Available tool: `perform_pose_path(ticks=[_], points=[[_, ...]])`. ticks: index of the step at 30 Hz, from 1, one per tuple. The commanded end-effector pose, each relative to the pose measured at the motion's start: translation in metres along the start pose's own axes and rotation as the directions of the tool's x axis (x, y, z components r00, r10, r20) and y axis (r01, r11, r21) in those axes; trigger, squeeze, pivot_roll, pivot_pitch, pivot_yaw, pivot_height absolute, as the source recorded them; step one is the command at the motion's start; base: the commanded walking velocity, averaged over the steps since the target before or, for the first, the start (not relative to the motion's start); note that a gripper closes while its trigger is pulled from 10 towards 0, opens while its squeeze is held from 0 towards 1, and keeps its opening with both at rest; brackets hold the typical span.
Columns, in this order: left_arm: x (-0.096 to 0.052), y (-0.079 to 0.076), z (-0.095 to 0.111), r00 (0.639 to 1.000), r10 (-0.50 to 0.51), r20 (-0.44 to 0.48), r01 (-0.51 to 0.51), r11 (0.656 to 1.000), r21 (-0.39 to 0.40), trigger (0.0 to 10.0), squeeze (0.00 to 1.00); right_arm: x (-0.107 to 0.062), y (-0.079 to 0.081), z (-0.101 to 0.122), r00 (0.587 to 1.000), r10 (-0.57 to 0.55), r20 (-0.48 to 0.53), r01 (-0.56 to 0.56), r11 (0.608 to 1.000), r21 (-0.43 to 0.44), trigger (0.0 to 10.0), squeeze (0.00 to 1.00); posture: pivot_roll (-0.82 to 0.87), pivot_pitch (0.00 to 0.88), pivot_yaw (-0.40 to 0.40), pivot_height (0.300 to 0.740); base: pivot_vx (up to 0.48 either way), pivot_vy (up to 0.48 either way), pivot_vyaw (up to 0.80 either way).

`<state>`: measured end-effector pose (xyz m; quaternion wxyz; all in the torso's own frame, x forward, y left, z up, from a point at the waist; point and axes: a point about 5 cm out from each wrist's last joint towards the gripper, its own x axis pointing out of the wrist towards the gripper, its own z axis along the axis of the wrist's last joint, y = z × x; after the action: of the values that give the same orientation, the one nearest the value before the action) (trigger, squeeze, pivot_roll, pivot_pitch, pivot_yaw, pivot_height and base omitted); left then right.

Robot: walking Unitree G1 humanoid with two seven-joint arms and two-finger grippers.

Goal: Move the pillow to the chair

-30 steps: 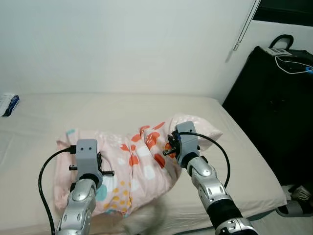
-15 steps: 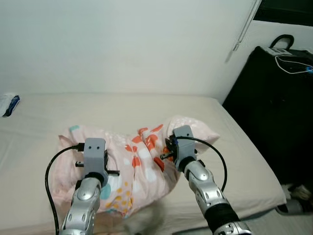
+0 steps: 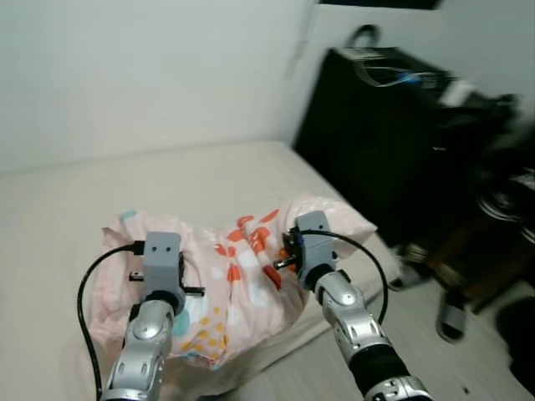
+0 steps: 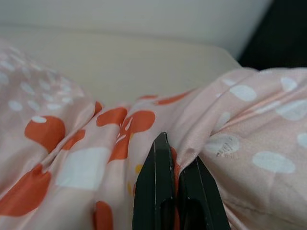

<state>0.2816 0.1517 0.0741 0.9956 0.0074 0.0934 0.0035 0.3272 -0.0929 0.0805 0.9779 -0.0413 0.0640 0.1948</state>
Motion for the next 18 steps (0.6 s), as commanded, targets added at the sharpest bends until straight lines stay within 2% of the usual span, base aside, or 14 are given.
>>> perform_pose_path(ticks=[1,18], points=[[0.0023,-0.0175,0.0143,0.995,-0.06,0.074,0.061,0.998,-0.006,10.0,0.0,0.0036,0.0064,0.0095,0.998,0.048,0.042,-0.047,0.999,-0.027,10.0,0.0,0.04,0.0,-0.142,0.74,0.0,0.0,-0.8],[0.0038,-0.0152,0.0137,0.996,-0.039,0.075,0.04,0.999,-0.009,10.0,0.0,0.0051,0.0057,0.0096,0.998,0.054,0.033,-0.053,0.998,-0.038,10.0,0.0,0.05,0.0,-0.151,0.74,0.0,0.0,-0.8]])
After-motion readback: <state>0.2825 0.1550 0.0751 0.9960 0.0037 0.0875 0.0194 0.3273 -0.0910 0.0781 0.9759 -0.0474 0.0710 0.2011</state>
